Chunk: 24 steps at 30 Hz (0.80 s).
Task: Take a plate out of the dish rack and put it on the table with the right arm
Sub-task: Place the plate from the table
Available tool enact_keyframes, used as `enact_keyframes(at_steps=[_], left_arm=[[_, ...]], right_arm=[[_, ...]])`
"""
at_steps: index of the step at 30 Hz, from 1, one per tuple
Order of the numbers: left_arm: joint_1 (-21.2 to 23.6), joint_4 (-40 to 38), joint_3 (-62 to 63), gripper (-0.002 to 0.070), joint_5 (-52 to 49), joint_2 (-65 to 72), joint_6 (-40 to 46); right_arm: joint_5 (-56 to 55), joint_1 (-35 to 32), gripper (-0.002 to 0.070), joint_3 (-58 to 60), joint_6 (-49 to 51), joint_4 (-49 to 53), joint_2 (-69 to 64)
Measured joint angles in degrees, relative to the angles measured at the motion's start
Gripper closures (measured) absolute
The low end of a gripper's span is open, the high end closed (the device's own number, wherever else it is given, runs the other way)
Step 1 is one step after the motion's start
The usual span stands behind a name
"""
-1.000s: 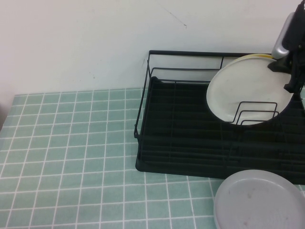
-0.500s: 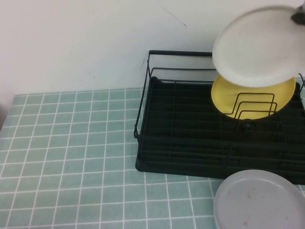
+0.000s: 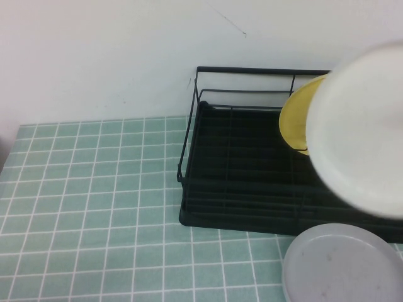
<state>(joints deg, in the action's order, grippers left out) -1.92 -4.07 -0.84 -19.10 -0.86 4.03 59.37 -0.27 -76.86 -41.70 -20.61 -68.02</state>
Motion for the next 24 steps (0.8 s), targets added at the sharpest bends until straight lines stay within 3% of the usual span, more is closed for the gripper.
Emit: enact_keyframes(at_steps=[6, 14, 24], left_arm=[[0.0, 0.0, 0.0, 0.0678, 0.0, 0.0, 0.0], [0.0, 0.0, 0.0, 0.0678, 0.0, 0.0, 0.0], [0.0, 0.0, 0.0, 0.0678, 0.0, 0.0, 0.0]], right_arm=[[0.4, 0.0, 0.0614, 16.9, 10.6, 0.3, 9.4], [-9.4, 0.0, 0.0615, 36.5, 13.5, -4.2, 10.9], [-18.6, 0.0, 0.0615, 39.6, 12.3, -7.3, -0.9]])
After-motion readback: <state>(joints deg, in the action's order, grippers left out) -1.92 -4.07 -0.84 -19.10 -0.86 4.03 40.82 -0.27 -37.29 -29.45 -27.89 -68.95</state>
